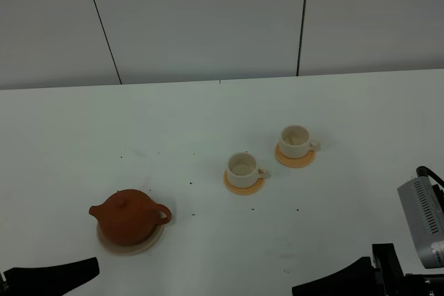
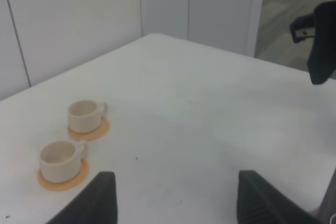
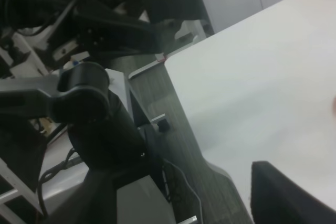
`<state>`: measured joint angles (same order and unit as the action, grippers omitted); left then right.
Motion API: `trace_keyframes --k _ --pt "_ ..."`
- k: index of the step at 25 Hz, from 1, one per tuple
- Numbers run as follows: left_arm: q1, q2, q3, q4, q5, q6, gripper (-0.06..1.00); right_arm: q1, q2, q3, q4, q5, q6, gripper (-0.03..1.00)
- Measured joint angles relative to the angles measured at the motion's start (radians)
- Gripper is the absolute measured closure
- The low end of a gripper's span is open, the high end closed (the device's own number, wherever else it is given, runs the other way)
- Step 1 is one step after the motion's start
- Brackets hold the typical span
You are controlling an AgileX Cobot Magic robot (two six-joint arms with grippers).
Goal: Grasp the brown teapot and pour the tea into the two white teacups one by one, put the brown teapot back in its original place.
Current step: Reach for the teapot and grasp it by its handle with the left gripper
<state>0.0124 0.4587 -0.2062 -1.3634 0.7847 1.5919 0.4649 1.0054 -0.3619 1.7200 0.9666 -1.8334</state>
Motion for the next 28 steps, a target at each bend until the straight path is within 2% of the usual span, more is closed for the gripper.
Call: trace_keyframes --k 21,28 --pt "0.0 0.0 0.0 -0.009 -0.023 0.005 0.39 0.0 0.0 0.0 0.02 -0.016 0.003 0.43" --pt "0.0 0.0 0.0 -0.01 -0.023 0.007 0.43 0.0 0.0 0.0 0.0 -0.054 0.003 0.48"
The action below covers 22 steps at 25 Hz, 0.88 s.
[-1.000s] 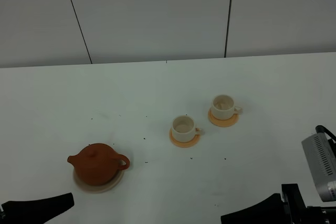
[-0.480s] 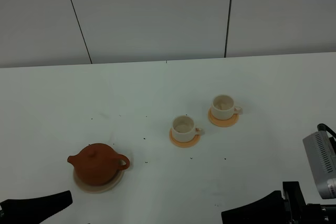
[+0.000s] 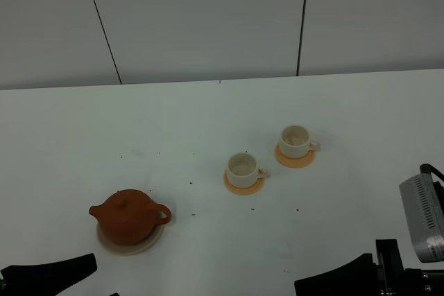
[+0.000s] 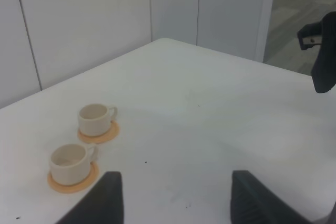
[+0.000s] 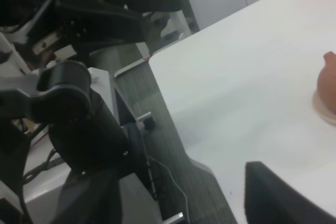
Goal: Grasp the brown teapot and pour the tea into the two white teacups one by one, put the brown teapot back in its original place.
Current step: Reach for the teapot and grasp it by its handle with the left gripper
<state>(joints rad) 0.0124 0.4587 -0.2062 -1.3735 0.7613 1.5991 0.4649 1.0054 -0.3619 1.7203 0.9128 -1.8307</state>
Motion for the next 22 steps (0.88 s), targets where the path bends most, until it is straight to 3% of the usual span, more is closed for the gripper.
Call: trace_keyframes --k 4,7,14,18,22 --pt "0.0 0.0 0.0 0.0 -0.001 -0.001 0.51 0.0 0.0 0.0 0.018 -0.054 0.0 0.57" --pt "0.0 0.0 0.0 0.0 -0.002 -0.001 0.58 0.0 -0.017 -0.01 0.075 -0.154 0.0 0.68" --pt "0.0 0.0 0.0 0.0 -0.005 -0.001 0.75 0.0 -0.198 -0.155 0.095 -0.357 -0.012 0.94" --pt "0.0 0.0 0.0 0.0 -0.017 -0.001 0.78 0.0 -0.352 -0.194 0.097 -0.591 0.001 0.98" --pt "0.0 0.0 0.0 0.0 -0.02 -0.001 0.78 0.0 -0.528 -0.194 0.097 -0.913 0.022 0.98"
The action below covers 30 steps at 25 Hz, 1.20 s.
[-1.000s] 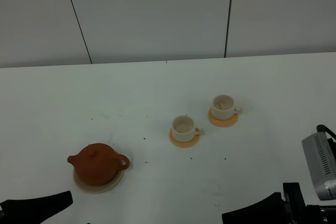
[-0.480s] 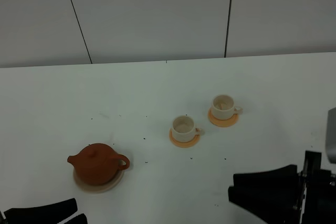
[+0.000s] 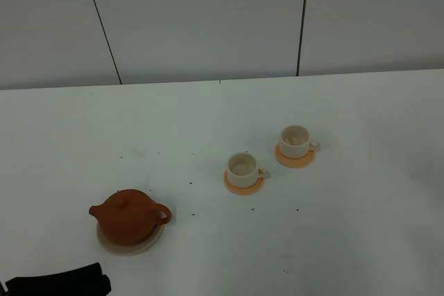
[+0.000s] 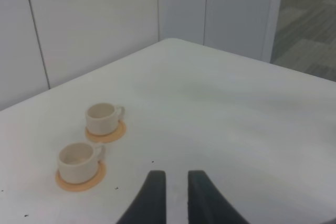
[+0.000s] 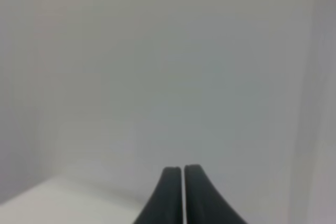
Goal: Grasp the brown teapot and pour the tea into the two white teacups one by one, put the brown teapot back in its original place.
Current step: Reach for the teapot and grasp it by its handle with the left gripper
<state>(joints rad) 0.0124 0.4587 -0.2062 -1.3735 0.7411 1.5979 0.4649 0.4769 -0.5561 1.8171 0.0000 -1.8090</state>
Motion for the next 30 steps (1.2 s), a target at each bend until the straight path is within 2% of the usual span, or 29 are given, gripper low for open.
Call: trace_keyframes --k 2,6,10,14,21,25,30 --pt "0.0 0.0 0.0 0.0 -0.001 0.0 0.78 0.0 -0.083 0.0 0.0 -0.11 0.015 0.98" --pt "0.0 0.0 0.0 0.0 -0.005 0.0 0.78 0.0 -0.192 0.035 -0.001 -0.205 0.021 0.98" --pt "0.0 0.0 0.0 0.0 -0.006 0.0 0.78 0.0 -0.262 0.113 -0.003 -0.23 0.03 0.97" --pt "0.0 0.0 0.0 0.0 -0.006 0.0 0.78 0.0 -0.327 0.169 -0.003 -0.257 0.093 0.97" --pt "0.0 0.0 0.0 0.0 0.006 0.0 0.78 0.0 -0.424 0.18 -0.004 -0.233 0.157 0.97" --pt "0.0 0.0 0.0 0.0 0.006 0.0 0.78 0.0 -0.426 0.149 -0.004 -0.279 0.062 0.97" --pt "0.0 0.0 0.0 0.0 0.005 0.0 0.78 0.0 -0.428 0.063 -0.002 -0.496 -0.113 0.97"
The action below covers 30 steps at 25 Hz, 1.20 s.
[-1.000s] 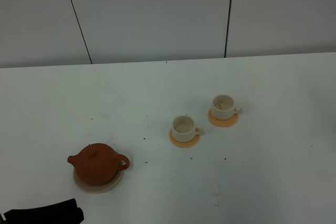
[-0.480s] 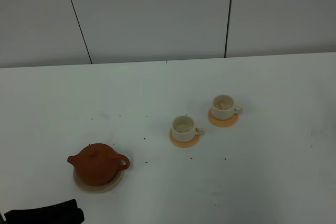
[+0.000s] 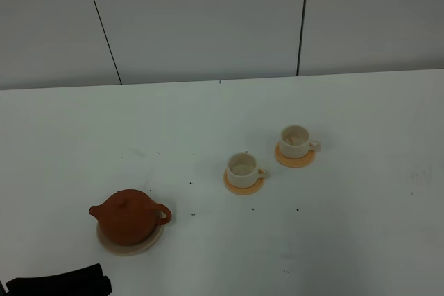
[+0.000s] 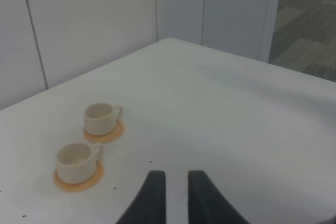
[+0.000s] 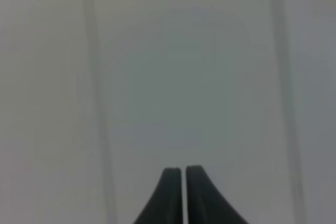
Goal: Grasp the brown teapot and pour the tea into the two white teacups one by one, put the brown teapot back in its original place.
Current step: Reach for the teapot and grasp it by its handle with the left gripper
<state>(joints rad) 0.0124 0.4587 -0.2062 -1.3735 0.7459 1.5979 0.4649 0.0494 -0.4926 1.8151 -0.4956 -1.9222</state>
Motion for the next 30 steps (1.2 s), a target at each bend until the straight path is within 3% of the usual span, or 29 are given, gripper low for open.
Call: trace_keyframes --k 4,11,15,21,23,26,30 --pt "0.0 0.0 0.0 0.0 -0.01 0.0 0.78 0.0 -0.001 -0.043 0.0 -0.094 -0.073 0.97" --pt "0.0 0.0 0.0 0.0 -0.01 0.0 0.77 0.034 0.04 -0.086 0.0 -0.127 -0.107 0.97" --pt "0.0 0.0 0.0 0.0 -0.01 0.0 0.77 0.153 0.124 -0.086 0.0 -0.118 -0.062 0.97" --pt "0.0 0.0 0.0 0.0 -0.011 0.0 0.77 0.427 0.22 -0.086 0.001 -0.13 -0.037 0.97" --pt "0.0 0.0 0.0 0.0 -0.011 -0.001 0.77 0.53 0.226 -0.086 0.001 -0.191 -0.047 0.97" --pt "0.0 0.0 0.0 0.0 -0.011 -0.001 0.77 0.646 0.227 -0.086 0.001 -0.397 -0.051 0.96" --pt "0.0 0.0 0.0 0.0 -0.011 -0.005 0.77 0.729 0.227 -0.086 0.002 -0.631 -0.043 0.96"
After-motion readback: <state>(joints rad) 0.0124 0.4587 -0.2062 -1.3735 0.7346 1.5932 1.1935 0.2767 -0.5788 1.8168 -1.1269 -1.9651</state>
